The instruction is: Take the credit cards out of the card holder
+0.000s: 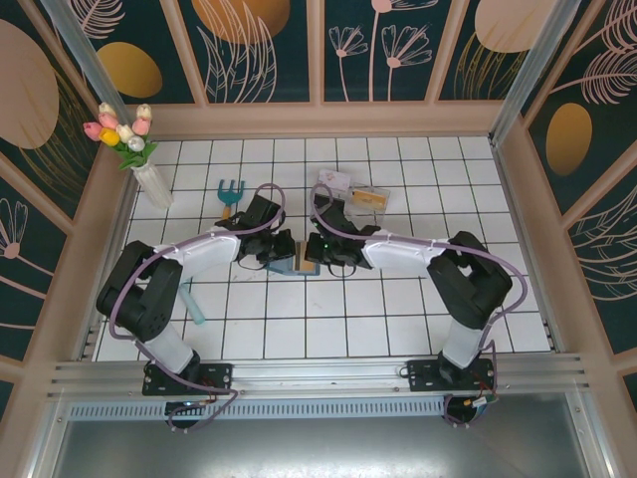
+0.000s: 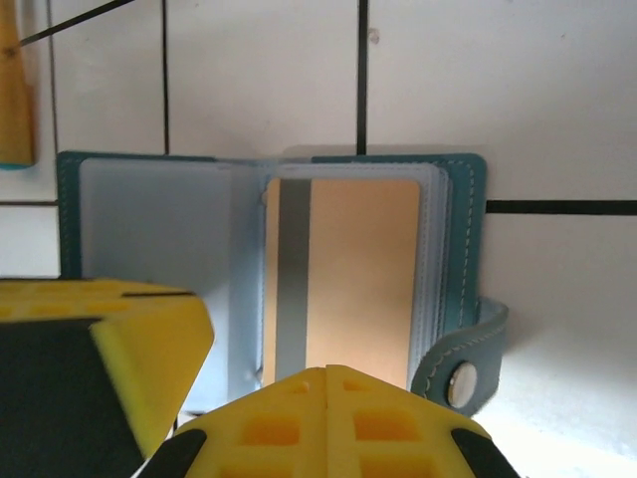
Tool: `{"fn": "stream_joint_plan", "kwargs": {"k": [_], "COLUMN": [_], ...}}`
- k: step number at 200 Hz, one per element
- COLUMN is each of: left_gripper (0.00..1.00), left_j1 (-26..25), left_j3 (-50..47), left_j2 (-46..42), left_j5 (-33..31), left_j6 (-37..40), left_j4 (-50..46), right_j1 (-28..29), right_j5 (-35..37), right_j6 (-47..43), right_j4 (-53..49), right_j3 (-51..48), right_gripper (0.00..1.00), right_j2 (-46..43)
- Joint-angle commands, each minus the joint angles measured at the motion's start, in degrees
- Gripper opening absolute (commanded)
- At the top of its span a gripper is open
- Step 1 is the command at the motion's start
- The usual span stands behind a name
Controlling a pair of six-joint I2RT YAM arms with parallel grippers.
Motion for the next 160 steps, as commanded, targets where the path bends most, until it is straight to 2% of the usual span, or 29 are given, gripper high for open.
{"fn": "stream_joint_plan", "kwargs": {"k": [1, 26, 73, 84, 101, 160], "left_gripper": [0.11, 0.11, 0.18, 0.19, 0.18, 0.16], "left_j1": [0.24, 0.27, 2.27, 2.73, 3.44, 5.18], "left_j3": [0.50, -0.04, -2.55, -2.98, -3.00, -5.51], "left_j2": [1.11, 1.74, 2.10, 2.10, 2.41, 5.02], "left_j5": [-0.66, -0.06, 5.62, 6.87, 7.64, 10.97], "left_j6": [-0.53, -0.70, -1.83, -2.13, -1.51, -1.33], "left_j4": [0.89, 1.52, 5.96, 7.09, 6.84, 9.45], "right_j1": [0.11, -1.01, -2.22, -2.35, -2.45, -2.44], "right_j5": [2.89, 2.91, 0.78, 0.63, 1.00, 0.97], "right_j6": [1.66, 2.45, 0.74, 0.93, 1.51, 1.35], "right_j4": [-2.83, -2.58, -2.96, -3.06, -4.05, -5.08], "right_j3": [3.09, 3.04, 4.41, 4.52, 5.01, 4.60], "right_gripper": [0.07, 0.07, 0.13, 0.12, 0.05, 0.05], "right_j2": [1.92, 2.97, 6.78, 7.42, 8.36, 9.55]}}
